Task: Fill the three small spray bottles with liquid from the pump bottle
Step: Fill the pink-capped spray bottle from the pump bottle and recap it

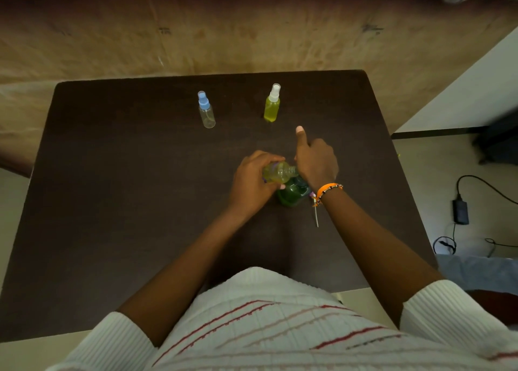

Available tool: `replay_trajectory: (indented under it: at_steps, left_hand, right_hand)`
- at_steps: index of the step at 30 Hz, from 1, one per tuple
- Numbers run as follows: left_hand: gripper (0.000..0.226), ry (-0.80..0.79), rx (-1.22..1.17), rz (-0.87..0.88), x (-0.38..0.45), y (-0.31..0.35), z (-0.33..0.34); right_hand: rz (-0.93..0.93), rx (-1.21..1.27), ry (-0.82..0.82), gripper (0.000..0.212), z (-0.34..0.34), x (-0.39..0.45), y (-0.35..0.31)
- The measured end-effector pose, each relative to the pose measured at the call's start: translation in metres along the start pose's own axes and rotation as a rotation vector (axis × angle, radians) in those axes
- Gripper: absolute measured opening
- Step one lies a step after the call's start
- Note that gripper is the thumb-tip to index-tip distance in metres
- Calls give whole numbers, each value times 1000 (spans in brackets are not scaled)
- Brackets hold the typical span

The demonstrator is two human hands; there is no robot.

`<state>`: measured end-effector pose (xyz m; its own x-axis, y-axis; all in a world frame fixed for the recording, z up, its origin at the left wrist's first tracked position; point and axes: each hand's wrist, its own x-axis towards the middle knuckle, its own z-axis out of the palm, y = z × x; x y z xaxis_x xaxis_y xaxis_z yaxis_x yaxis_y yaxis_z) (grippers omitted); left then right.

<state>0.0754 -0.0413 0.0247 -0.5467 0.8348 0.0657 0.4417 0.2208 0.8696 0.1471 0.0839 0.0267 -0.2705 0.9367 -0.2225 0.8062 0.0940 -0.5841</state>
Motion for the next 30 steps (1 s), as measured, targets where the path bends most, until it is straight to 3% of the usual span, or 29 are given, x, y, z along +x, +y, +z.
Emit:
replay_trajectory:
  at_steps: [10, 19, 30]
  left_hand:
    - [50, 18, -11, 35, 0, 5, -4]
    - [51, -1, -5, 5, -1, 0, -1]
    - [51, 20, -23, 20, -1, 5, -3]
  right_hand:
    - [0, 93, -119, 74, -5, 7, -1]
    - [-27, 7, 29, 65, -3, -4, -3]
    - [61, 30, -104, 81, -5, 2, -2]
